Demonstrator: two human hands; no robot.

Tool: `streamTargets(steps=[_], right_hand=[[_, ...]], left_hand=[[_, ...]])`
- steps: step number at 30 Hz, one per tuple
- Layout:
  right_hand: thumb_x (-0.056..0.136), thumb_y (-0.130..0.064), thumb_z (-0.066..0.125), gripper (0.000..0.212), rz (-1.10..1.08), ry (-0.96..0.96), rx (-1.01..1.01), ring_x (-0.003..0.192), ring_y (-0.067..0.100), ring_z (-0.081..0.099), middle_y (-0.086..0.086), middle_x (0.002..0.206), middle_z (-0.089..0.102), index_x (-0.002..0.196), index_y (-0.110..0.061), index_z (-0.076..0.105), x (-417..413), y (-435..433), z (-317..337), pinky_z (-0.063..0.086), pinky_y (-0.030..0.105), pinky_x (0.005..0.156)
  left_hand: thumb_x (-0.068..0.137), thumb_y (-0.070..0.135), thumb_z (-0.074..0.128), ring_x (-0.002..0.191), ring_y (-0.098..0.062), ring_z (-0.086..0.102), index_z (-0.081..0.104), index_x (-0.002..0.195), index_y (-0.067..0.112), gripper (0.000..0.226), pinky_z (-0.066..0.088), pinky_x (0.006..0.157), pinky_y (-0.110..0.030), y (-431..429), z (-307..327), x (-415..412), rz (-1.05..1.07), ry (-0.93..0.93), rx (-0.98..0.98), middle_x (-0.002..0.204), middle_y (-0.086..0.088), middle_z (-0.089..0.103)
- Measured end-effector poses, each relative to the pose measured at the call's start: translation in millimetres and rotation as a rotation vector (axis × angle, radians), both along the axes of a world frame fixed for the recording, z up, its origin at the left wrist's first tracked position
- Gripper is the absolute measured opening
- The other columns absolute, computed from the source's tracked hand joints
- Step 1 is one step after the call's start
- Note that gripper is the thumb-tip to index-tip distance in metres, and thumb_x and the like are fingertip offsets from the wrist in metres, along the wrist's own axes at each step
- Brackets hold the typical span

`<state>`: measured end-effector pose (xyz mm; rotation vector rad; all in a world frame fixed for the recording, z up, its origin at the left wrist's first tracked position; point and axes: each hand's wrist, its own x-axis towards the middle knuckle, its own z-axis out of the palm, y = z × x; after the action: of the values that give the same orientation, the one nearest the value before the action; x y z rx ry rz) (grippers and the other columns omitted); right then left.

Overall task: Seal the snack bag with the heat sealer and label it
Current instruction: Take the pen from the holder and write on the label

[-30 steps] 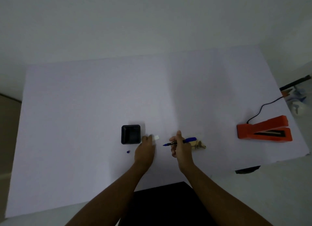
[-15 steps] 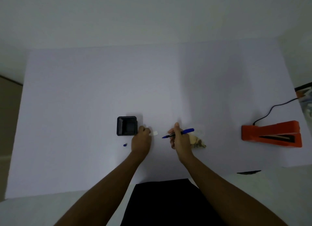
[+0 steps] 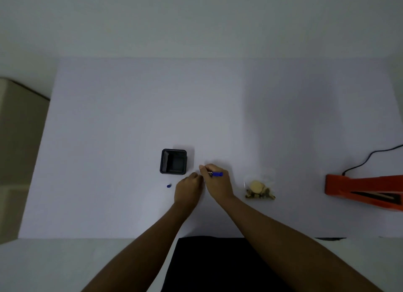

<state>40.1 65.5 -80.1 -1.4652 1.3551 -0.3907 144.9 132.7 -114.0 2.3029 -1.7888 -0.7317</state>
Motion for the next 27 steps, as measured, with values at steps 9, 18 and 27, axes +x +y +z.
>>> streamTargets(steps=[9,18,27], right_hand=[[0.099,-0.026,0.055,0.034,0.083,-0.02,0.019,0.061,0.012,0.057,0.001,0.064,0.058,0.069,-0.011,0.059,-5.1,9.9,-18.8,0.042,0.014,0.062],[0.099,-0.021,0.054,0.032,0.1,-0.044,0.007,0.066,0.019,0.06,0.006,0.069,0.061,0.072,-0.005,0.061,-11.1,11.9,-24.8,0.049,0.026,0.067],[0.098,-0.023,0.055,0.034,0.071,-0.028,0.022,0.065,0.021,0.06,0.009,0.068,0.062,0.071,-0.003,0.061,-14.2,14.1,-28.2,0.05,0.032,0.066]], left_hand=[[0.068,0.005,0.082,0.058,-0.019,0.065,0.071,0.09,0.007,0.024,0.055,0.043,-0.027,10.6,9.6,-5.7,-0.096,-0.08,-0.018,0.076,-0.006,0.069],[0.068,0.006,0.081,0.064,-0.022,0.067,0.072,0.094,0.006,0.027,0.057,0.046,-0.03,11.6,11.9,-8.3,-0.102,-0.077,0.028,0.082,-0.008,0.071],[0.09,0.011,0.059,0.093,-0.028,0.064,0.061,0.121,0.003,0.032,0.06,0.067,-0.037,8.2,18.1,-9.5,-0.109,-0.091,0.122,0.108,-0.012,0.066]])
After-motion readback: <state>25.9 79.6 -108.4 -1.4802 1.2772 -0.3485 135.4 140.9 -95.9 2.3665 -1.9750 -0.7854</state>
